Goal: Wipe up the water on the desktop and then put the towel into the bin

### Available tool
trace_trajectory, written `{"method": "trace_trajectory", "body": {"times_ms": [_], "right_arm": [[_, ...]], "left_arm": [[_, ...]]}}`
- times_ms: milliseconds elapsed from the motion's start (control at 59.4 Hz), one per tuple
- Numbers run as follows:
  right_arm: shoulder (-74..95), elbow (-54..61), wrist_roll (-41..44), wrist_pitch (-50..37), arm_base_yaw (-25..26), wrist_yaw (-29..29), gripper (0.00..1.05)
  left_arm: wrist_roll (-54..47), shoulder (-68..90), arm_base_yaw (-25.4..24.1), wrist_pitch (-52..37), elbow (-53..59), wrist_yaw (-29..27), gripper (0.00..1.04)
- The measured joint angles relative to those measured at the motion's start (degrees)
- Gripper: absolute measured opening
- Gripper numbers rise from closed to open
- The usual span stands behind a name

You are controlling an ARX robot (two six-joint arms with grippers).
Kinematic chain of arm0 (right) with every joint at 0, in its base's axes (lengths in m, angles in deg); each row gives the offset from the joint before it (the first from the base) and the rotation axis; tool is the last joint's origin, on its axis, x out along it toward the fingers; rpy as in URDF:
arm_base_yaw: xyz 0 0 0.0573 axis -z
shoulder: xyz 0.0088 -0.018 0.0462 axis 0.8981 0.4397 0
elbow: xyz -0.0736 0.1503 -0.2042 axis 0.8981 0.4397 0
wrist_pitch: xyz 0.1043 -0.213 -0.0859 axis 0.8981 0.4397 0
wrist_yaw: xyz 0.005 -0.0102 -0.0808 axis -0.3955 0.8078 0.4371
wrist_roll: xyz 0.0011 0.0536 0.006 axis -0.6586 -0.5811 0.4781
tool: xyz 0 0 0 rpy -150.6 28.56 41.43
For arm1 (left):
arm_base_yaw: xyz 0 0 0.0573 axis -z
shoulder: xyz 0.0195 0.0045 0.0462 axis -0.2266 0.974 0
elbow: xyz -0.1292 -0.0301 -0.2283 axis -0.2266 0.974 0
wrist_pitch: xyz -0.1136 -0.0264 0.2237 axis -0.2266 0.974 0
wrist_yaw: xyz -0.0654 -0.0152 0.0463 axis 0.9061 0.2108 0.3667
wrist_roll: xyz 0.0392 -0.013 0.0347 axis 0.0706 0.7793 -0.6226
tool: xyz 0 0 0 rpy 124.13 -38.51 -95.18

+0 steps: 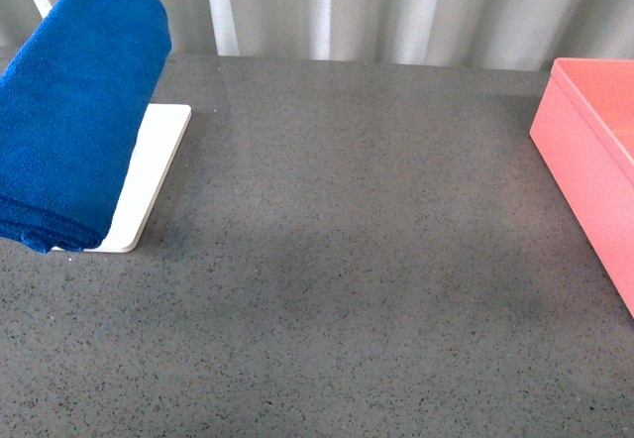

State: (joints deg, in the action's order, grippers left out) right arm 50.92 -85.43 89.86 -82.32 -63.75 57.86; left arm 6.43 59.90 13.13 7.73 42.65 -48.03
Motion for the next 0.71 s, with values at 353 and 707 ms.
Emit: {"method": "trace_trajectory", "body": {"times_ms": [353, 707], "right_arm": [[0.00, 0.00, 0.00, 0.00, 0.00, 0.00, 0.98], [0.00, 0.00, 0.00, 0.00, 0.00, 0.00, 0.98]], "left_arm": [[0.00, 0.00, 0.00, 0.00, 0.00, 0.00, 0.98], [0.00, 0.00, 0.00, 0.00, 0.00, 0.00, 0.98]]}}
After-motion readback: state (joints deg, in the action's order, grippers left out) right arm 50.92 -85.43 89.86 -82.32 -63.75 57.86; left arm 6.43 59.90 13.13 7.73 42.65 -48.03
